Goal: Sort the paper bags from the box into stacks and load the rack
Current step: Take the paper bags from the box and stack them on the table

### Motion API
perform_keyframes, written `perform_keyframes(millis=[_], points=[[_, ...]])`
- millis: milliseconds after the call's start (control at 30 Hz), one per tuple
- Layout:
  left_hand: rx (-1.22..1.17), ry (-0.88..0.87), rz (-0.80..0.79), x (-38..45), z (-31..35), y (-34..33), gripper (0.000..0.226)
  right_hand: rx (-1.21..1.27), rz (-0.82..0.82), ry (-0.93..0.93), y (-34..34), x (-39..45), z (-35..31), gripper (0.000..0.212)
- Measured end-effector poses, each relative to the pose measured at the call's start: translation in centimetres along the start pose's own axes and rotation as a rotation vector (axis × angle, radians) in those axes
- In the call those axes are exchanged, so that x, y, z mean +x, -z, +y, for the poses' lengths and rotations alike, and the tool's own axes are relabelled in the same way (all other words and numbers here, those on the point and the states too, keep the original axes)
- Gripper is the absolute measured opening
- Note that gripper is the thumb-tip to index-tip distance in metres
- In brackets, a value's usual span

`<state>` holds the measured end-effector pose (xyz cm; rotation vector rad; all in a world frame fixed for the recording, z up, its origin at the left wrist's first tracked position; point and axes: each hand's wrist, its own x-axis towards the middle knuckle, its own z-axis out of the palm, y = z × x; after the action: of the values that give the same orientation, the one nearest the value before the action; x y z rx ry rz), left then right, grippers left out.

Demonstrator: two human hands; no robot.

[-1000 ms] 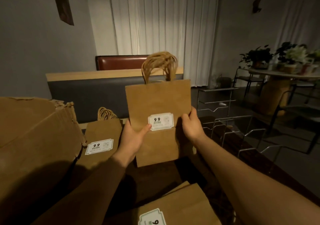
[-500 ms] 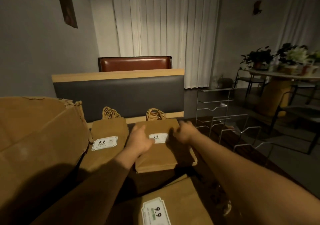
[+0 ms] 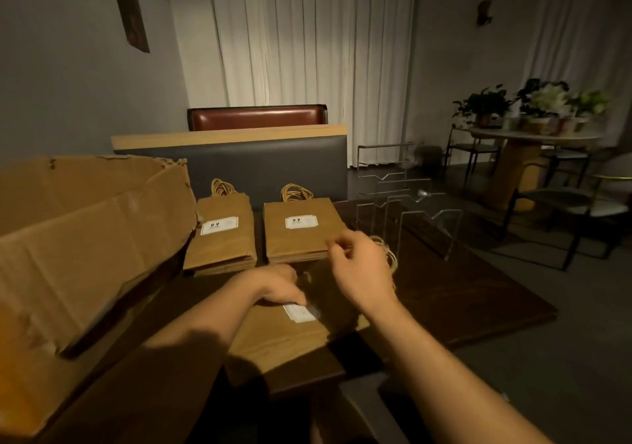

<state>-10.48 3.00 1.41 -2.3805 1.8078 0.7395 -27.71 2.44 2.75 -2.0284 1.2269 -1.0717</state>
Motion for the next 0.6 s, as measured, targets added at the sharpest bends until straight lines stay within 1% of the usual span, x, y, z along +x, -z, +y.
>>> perform_keyframes(millis=[33, 67, 100, 133, 167, 200, 267, 300, 367, 433, 500, 600], points=[[-0.044, 0.013, 0.039, -0.4, 0.0, -0.5, 0.068, 0.025, 0.054, -0.034, 0.3, -2.0, 0.8, 0.022], [-0.105, 0.027, 0.062, -1.1, 0.0, -1.3, 0.076, 0.041, 0.060, -0.086, 0.8, -4.5, 1.5, 0.021], [-0.182, 0.066, 0.067, -1.4, 0.1, -1.7, 0.092, 0.048, 0.035, -0.150, 0.6, -6.0, 2.3, 0.027], [-0.263, 0.100, 0.074, -2.1, 0.2, -2.3, 0.103, 0.067, -0.011, -0.220, 0.2, -7.3, 2.9, 0.039], [-0.347, 0.118, 0.087, -2.7, 0.5, -2.8, 0.107, 0.121, -0.050, -0.286, -0.4, -8.1, 3.2, 0.051], [-0.431, 0.128, 0.099, -3.4, 0.9, -3.3, 0.105, 0.211, -0.077, -0.345, -1.1, -8.6, 3.1, 0.062], [-0.605, 0.149, 0.118, -4.3, 1.3, -4.1, 0.093, 0.314, -0.099, -0.391, -2.5, -8.5, 2.7, 0.080], [-0.708, 0.169, 0.121, -4.5, 1.1, -4.1, 0.083, 0.323, -0.099, -0.398, -3.1, -8.1, 2.5, 0.085], [-0.905, 0.230, 0.062, -5.3, 0.4, -4.1, 0.056, 0.344, -0.091, -0.415, -3.8, -7.9, 2.7, 0.089], [-1.057, 0.245, -0.016, -5.5, -0.5, -3.8, 0.046, 0.413, -0.085, -0.398, -4.1, -7.8, 3.6, 0.094], [-1.123, 0.212, -0.026, -5.5, -0.9, -3.4, 0.041, 0.460, -0.083, -0.370, -4.3, -7.8, 4.7, 0.092], [-1.181, 0.152, 0.018, -6.0, -0.7, -3.8, 0.039, 0.443, -0.100, -0.310, -4.0, -8.0, 4.8, 0.082]])
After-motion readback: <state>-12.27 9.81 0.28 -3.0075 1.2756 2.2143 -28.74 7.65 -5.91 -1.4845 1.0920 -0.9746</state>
